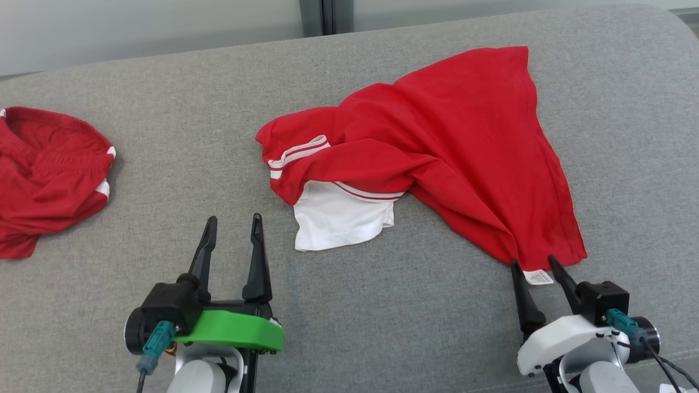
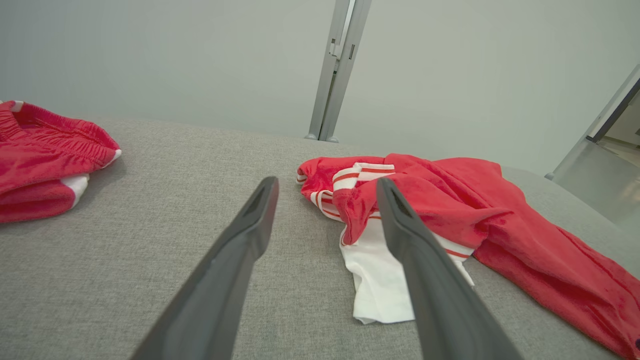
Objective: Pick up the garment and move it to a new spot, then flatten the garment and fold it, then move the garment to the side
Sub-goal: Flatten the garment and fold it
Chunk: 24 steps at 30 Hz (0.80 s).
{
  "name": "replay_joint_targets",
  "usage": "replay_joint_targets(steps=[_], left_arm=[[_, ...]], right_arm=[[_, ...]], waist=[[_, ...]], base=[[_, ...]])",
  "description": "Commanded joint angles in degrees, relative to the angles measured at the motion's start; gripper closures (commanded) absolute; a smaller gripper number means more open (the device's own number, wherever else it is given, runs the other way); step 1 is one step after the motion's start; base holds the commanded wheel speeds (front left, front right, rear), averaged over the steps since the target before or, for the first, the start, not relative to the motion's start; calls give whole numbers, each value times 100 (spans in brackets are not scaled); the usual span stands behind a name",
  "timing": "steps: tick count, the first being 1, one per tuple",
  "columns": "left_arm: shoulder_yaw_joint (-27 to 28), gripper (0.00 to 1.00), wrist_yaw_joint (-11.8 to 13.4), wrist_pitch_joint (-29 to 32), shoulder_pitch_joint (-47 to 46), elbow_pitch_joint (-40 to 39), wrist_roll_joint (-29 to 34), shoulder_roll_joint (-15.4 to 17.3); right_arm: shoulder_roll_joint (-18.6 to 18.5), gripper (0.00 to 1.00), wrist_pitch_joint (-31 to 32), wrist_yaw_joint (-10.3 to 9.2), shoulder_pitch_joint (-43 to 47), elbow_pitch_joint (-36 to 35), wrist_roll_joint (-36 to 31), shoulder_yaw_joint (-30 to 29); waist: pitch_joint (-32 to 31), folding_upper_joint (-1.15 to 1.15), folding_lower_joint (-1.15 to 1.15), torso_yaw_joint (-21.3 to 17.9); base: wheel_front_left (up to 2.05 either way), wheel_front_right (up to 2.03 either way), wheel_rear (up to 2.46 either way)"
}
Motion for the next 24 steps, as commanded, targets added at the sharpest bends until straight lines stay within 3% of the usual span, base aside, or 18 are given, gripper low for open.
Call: replay_joint_targets(steps=[1, 13, 24], left_arm=[[48, 0, -31, -4, 8, 16, -32, 21], [96, 0, -116, -4, 76, 264, -177, 12], [200, 0, -167, -4, 196, 467, -340, 10]], right_arm=[[-4, 0, -63, -8, -40, -108, 58, -11], [-168, 0, -109, -8, -355, -838, 104, -133], [-27, 0, -138, -8, -566, -814, 232, 37]], waist=[[-17, 0, 0, -7], [-226, 0, 0, 42], [-431, 0, 0, 133]], base=[[0, 0, 0], [0, 0, 0], [0, 0, 0]])
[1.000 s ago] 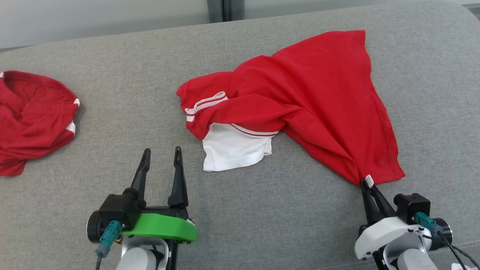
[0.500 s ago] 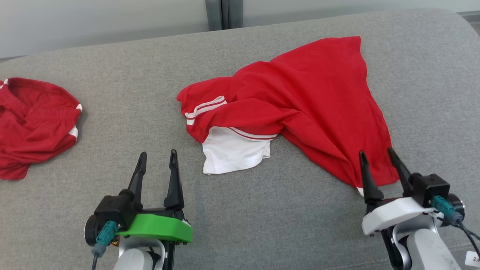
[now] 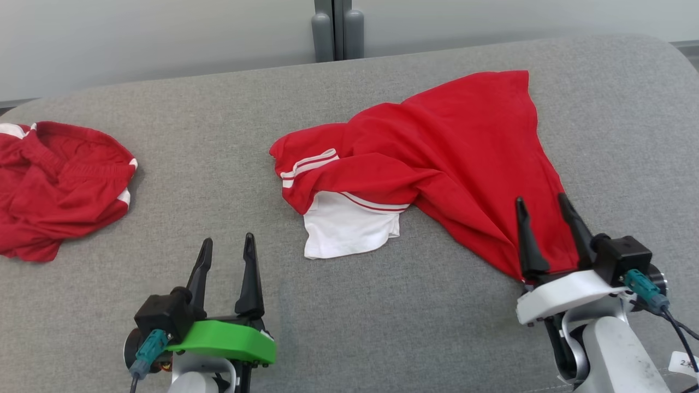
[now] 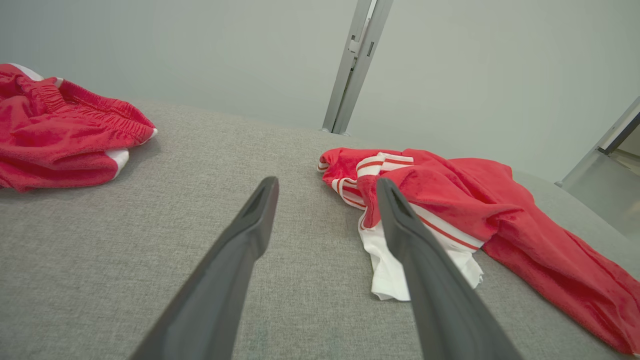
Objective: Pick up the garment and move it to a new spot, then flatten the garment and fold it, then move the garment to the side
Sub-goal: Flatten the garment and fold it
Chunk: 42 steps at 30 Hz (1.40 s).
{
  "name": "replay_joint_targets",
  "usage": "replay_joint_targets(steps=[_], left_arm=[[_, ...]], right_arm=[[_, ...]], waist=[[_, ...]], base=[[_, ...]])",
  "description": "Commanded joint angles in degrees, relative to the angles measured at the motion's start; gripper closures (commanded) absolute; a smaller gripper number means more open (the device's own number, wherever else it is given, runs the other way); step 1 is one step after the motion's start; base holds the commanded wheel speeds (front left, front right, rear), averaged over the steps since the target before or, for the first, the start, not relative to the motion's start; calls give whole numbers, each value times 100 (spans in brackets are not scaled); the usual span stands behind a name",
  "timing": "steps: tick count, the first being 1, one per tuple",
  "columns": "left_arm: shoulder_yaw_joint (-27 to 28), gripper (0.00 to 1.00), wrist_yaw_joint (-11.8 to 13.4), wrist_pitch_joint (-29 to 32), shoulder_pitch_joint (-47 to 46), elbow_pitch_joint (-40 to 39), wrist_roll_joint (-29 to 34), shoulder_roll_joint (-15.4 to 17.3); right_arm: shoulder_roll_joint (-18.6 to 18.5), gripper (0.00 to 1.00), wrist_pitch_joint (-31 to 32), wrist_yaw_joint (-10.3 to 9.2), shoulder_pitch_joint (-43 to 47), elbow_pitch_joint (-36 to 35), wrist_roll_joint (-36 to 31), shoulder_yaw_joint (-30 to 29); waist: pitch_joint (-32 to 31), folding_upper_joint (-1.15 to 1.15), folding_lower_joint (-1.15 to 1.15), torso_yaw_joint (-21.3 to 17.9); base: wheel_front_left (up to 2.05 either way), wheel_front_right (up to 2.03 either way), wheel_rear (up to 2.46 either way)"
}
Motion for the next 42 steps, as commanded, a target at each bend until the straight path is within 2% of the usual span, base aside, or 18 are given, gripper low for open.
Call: replay_joint_targets(steps=[1, 9, 25, 29, 37, 42], left_arm=[[37, 0, 29, -4, 96, 16, -16, 16], [49, 0, 135, -4, 185, 5, -70, 15], [-29, 0, 160, -3, 298, 145, -2, 15], [-318, 0, 83, 106, 58, 598, 56, 15], [-813, 0, -62, 794, -617, 1513, -101, 17], [-952, 0, -40, 961, -983, 1925, -266, 19]], right_arm=[[14, 0, -38, -8, -95, 38, 44, 51], [55, 0, -76, -8, -160, 259, 124, 203], [64, 0, -94, -8, -46, 453, 173, 162], [62, 0, -95, -8, -22, 480, 145, 31], [61, 0, -93, -8, 29, 525, 108, 21], [62, 0, -93, -8, 6, 523, 91, -16]], waist=[[-49, 0, 0, 19], [-196, 0, 0, 79], [-326, 0, 0, 85], [-303, 0, 0, 18], [-159, 0, 0, -368], [19, 0, 0, -644]], base=[[0, 0, 0], [0, 0, 0], [0, 0, 0], [0, 0, 0], [0, 0, 0], [0, 0, 0]])
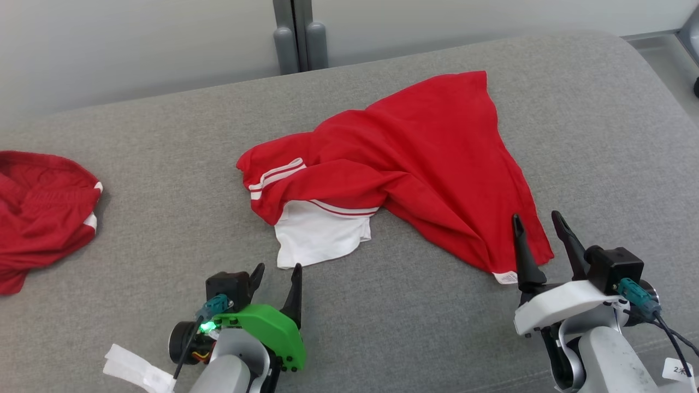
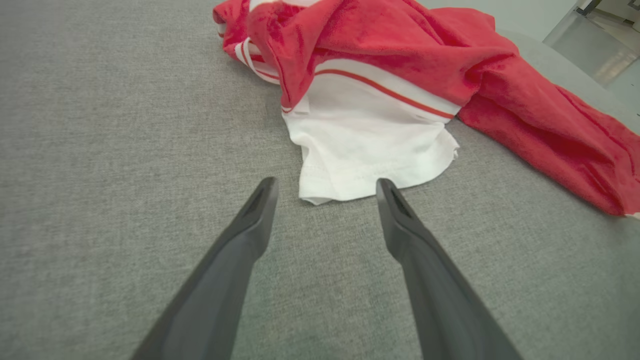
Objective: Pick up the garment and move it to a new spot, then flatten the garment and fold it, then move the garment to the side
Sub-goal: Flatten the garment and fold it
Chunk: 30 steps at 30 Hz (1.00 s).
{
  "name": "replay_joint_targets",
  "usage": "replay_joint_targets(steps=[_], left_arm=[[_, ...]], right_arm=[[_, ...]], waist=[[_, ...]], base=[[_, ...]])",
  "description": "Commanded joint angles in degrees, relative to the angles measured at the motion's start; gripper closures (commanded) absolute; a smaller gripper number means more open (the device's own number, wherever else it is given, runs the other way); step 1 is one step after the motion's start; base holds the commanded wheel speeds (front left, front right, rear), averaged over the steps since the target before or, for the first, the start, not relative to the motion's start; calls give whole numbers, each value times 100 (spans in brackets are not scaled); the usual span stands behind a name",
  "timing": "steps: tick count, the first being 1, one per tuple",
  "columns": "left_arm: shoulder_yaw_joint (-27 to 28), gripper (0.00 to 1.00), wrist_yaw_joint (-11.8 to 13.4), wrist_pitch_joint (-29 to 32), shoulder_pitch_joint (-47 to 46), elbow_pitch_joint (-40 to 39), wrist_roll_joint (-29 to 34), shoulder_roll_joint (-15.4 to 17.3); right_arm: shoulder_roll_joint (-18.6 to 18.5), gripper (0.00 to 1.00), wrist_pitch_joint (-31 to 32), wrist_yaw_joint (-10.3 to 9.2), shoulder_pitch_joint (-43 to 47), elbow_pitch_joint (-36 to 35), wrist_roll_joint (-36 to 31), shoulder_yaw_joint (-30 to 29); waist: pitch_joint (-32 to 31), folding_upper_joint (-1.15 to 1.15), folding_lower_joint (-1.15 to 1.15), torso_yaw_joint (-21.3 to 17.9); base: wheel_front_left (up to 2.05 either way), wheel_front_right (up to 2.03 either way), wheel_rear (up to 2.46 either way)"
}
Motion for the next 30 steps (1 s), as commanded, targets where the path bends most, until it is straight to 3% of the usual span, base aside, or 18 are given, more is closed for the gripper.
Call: replay_joint_targets(steps=[1, 8, 9, 10, 11, 12, 23, 30], left_arm=[[0, 0, 21, 32, -161, 112, -97, 25], [27, 0, 135, -15, -522, 664, -266, 25], [14, 11, 131, -36, -563, 734, -302, 25], [5, 47, 119, -62, -589, 781, -345, 25], [-14, 67, 86, -103, -616, 826, -386, 25], [-65, 100, 52, -199, -655, 870, -460, 25], [-279, 100, 64, -630, -607, 749, -682, 36], [-292, 100, 121, -730, -358, 415, -695, 85]], right_arm=[[-10, 0, -15, -8, 3, -9, -28, -29], [-14, 0, -3, -8, 77, 85, -33, -243], [-12, 0, 48, -8, 101, 156, -53, -342], [-11, 0, 70, -8, 107, 200, -81, -411], [-10, 0, 116, -8, 108, 271, -114, -506], [-6, 0, 174, -8, 90, 382, -152, -616], [-10, 0, 499, -8, -130, 806, -234, -952], [-11, 0, 1099, -8, -408, 1354, -279, -950]], waist=[[192, 0, 0, -229], [383, 0, 0, -414], [398, 0, 0, -420], [410, 0, 0, -422], [425, 0, 0, -420], [441, 0, 0, -400], [395, 0, 0, -98], [380, 0, 0, 110]], base=[[0, 0, 0], [0, 0, 0], [0, 0, 0], [0, 0, 0], [0, 0, 0], [0, 0, 0], [0, 0, 0], [0, 0, 0]])
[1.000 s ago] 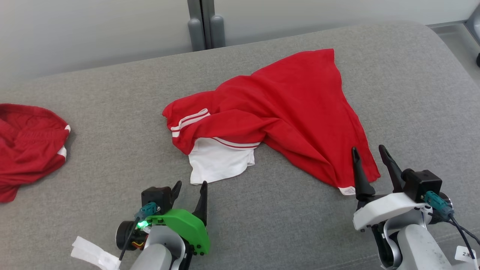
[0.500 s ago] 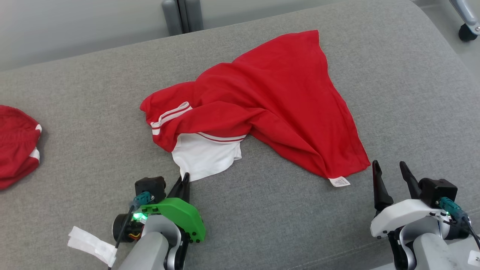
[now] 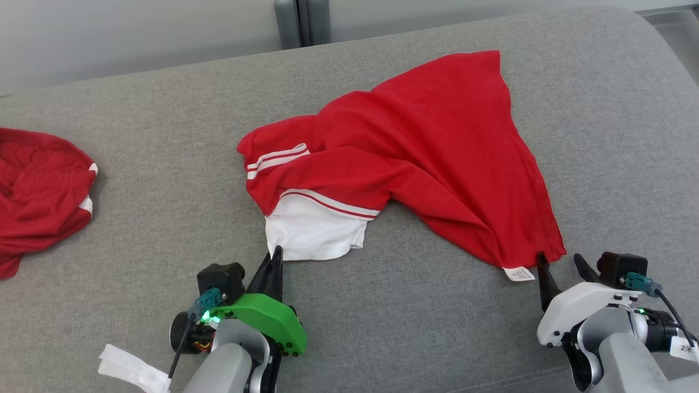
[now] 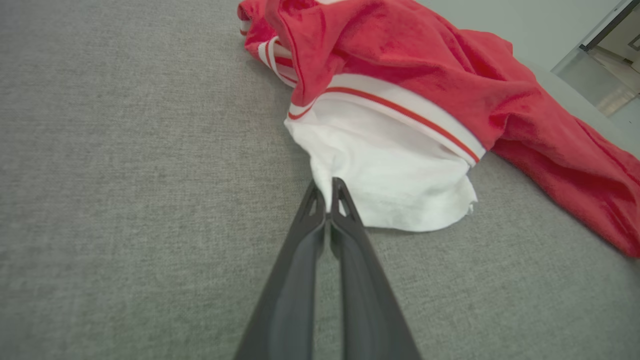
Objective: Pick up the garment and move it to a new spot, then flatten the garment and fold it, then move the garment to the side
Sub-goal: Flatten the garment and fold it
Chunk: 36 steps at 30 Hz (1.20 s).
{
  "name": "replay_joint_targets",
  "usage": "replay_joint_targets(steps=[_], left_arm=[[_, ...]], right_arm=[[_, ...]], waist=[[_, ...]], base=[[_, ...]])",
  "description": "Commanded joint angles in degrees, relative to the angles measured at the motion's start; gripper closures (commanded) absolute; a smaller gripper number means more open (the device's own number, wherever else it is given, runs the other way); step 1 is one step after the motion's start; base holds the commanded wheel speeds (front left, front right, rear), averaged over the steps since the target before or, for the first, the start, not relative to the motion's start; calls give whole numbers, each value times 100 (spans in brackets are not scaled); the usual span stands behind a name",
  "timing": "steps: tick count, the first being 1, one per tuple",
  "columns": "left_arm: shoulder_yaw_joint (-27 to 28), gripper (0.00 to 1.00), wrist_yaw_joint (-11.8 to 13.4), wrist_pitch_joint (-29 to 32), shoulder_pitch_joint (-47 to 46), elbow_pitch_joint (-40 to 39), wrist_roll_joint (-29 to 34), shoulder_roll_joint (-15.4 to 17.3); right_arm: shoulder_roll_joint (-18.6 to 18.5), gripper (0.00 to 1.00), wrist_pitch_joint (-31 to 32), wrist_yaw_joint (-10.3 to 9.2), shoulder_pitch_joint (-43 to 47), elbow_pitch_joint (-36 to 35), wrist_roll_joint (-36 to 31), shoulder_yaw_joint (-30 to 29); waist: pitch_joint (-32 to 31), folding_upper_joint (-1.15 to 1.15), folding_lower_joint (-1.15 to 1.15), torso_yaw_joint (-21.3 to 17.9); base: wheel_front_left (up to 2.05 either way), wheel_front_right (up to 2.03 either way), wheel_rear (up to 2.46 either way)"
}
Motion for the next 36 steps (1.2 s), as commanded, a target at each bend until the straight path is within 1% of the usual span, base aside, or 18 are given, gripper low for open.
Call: replay_joint_targets(steps=[1, 3, 4, 5, 8, 10, 18, 21, 24, 28, 31, 34, 36], left_arm=[[-5, 100, 39, -36, 94, -65, -40, 57], [0, 100, 60, -39, 153, -163, -58, 74], [3, 100, 76, -42, 174, -203, -64, 84], [5, 100, 97, -43, 197, -245, -66, 92], [18, 100, 123, -46, 253, -347, -62, 118], [26, 100, 147, -49, 282, -416, -80, 136], [95, 100, 212, -89, 279, -822, -70, 266], [197, 100, 248, -132, 260, -1129, -63, 334], [354, 100, 224, -168, 289, -1545, -183, 385], [534, 100, 289, -174, 299, -2346, -229, 536], [675, 100, 376, -122, 302, -3160, -212, 713], [843, 100, 481, 13, 258, -4053, -282, 844], [959, 100, 577, 153, 154, -4712, -191, 1020]], right_arm=[[-11, 0, 97, -8, -85, 81, 33, 36], [-9, 1, 250, -8, -130, 190, 115, 147], [-9, 22, 283, -8, -146, 219, 161, 190], [-4, 52, 330, -8, -161, 250, 194, 230], [2, 76, 423, -8, -198, 310, 375, 338], [-1, 99, 434, -8, -221, 311, 451, 368], [-12, 100, 71, -8, -426, -22, 788, 379], [-35, 100, -78, -8, -487, -322, 952, 376], [-100, 100, -161, -8, -493, -726, 1159, 391], [-228, 100, -426, -8, -410, -1604, 1345, 358], [-280, 100, -540, -8, -275, -2448, 1417, 232], [-285, 100, -483, -8, -171, -3311, 1396, 121], [-282, 100, -402, -8, -98, -3929, 1344, 59]], waist=[[-8, 0, 0, 75], [-13, 0, 0, 120], [-15, 0, 0, 133], [-19, 0, 0, 148], [-33, 0, 0, 172], [-43, 0, 0, 176], [-160, 0, 0, 132], [-275, 0, 0, 111], [-412, 0, 0, 96], [-617, 0, 0, 85], [-770, 0, 0, 74], [-889, 0, 0, 58], [-953, 0, 0, 37]], base=[[0, 0, 0], [0, 0, 0], [0, 0, 0], [0, 0, 0], [0, 0, 0], [0, 0, 0], [0, 0, 0], [0, 0, 0], [0, 0, 0], [0, 0, 0], [0, 0, 0], [0, 0, 0], [0, 0, 0]])
